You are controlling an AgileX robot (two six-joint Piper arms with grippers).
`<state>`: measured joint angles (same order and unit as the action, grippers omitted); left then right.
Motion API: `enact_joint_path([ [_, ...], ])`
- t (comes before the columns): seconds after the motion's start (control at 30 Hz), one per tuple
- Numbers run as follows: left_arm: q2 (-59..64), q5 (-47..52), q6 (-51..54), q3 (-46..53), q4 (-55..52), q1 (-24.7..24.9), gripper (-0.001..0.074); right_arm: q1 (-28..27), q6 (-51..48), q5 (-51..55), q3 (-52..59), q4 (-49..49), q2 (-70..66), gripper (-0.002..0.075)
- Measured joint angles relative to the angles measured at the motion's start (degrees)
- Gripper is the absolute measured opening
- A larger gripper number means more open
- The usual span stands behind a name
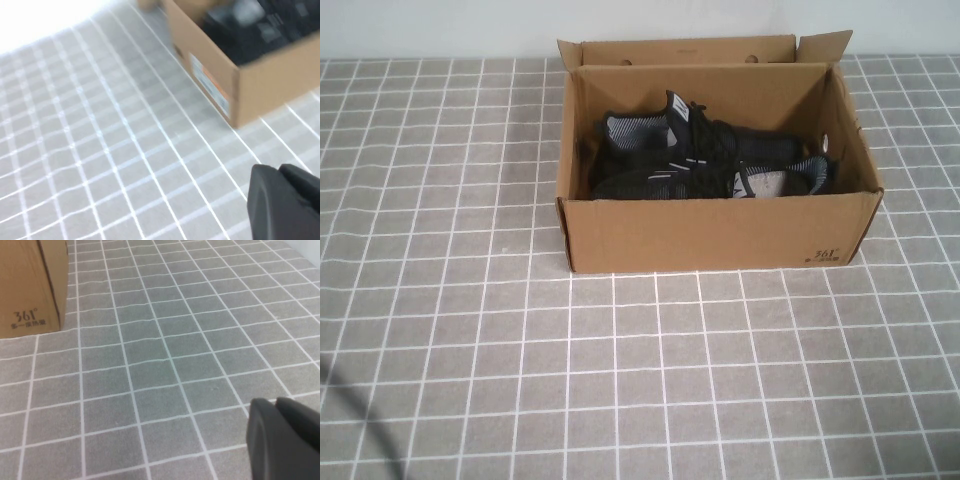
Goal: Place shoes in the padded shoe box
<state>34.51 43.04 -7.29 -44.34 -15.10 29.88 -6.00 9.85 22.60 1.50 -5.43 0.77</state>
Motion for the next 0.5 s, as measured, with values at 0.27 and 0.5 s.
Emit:
enact_joint_path([
  [0.27, -22.73, -13.5, -3.25, 16.94, -0.69, -12.86, -0.0003, 0.0, 0.0, 0.0, 0.0, 0.0, 0.0, -0.0008],
  [0.5, -32.84, -22.95, -3.35, 29.7, 3.13, -18.52, -0.0003, 0.0, 0.0, 0.0, 0.0, 0.0, 0.0, -0.0008],
])
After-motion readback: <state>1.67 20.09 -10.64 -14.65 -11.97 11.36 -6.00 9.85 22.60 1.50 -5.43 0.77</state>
